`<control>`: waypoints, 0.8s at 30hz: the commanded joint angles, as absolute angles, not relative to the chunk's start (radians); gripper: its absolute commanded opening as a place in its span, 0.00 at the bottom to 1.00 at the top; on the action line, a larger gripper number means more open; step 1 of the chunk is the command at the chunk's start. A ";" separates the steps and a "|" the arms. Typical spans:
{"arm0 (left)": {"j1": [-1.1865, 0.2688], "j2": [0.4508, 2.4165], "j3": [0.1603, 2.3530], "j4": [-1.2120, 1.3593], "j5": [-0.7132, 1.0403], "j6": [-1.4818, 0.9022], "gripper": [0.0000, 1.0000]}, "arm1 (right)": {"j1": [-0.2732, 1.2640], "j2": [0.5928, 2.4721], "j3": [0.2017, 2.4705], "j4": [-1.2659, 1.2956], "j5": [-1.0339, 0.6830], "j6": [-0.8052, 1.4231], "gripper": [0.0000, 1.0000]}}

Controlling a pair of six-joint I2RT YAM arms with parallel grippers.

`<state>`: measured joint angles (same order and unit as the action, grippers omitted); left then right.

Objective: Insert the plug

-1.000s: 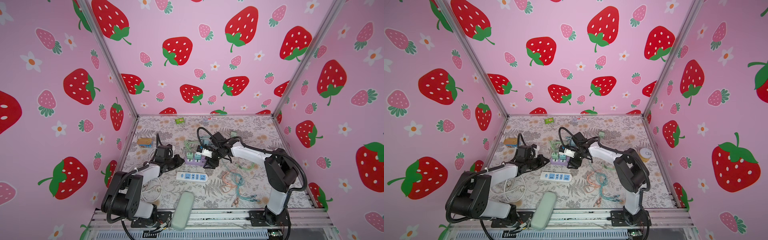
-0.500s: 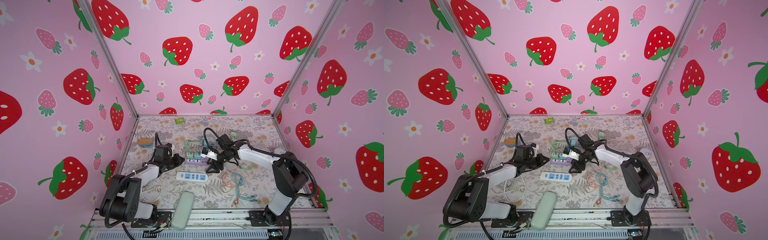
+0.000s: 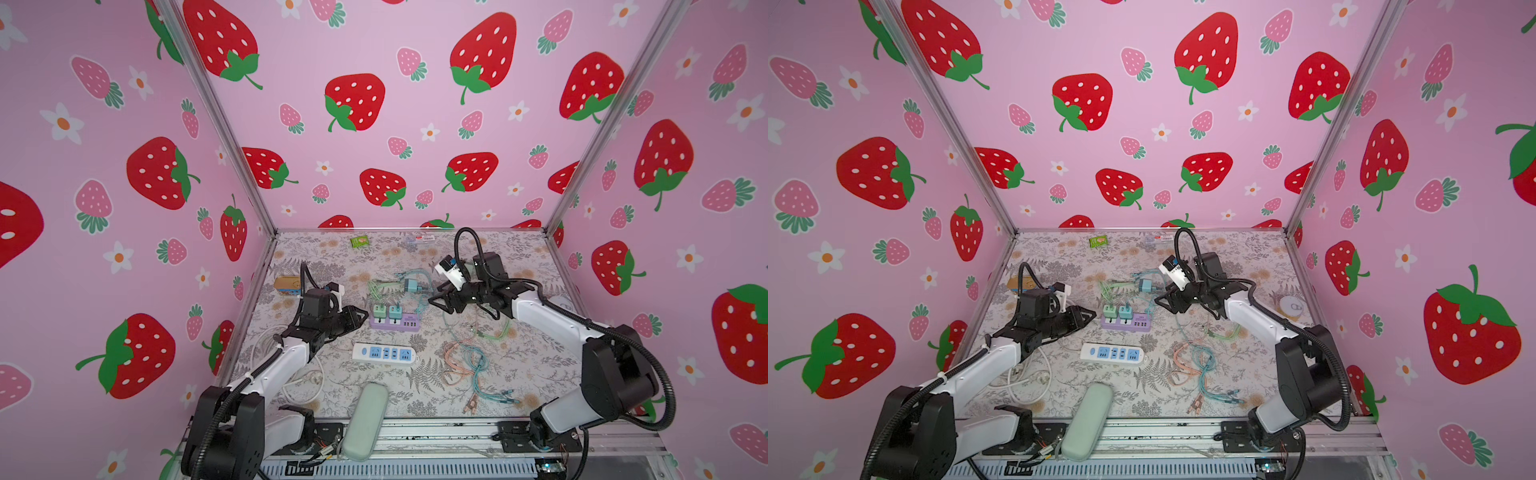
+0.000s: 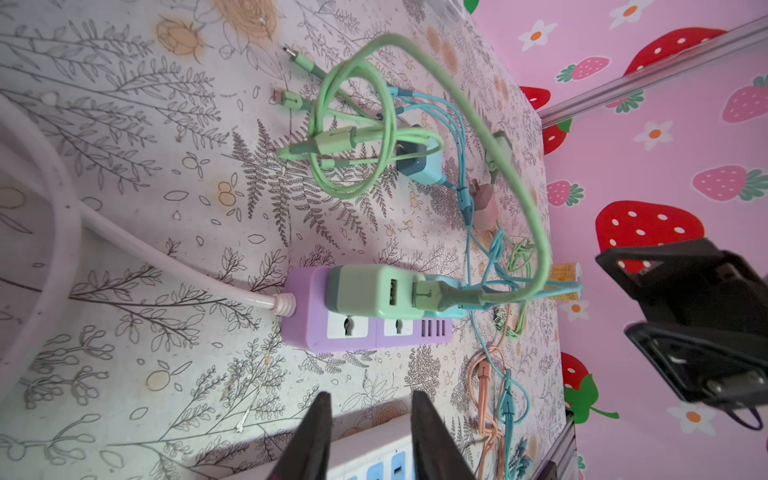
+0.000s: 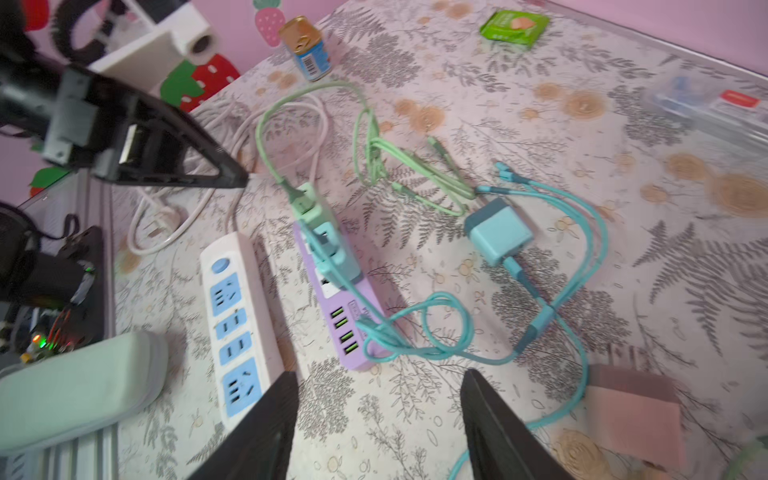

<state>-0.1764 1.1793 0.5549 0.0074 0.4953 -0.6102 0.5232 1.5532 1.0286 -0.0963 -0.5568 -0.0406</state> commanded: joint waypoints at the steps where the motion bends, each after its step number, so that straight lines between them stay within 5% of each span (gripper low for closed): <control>1: -0.172 1.139 0.595 -0.055 0.484 -0.593 0.44 | 0.517 1.635 1.082 -0.049 -0.362 0.098 0.61; 11: -0.172 1.009 0.625 -0.170 0.458 -0.582 0.48 | 0.517 1.885 1.253 -0.045 -0.239 0.141 0.46; 24: -0.172 0.869 0.671 -0.285 0.425 -0.547 0.60 | 0.518 2.055 1.375 -0.070 -0.228 0.130 0.40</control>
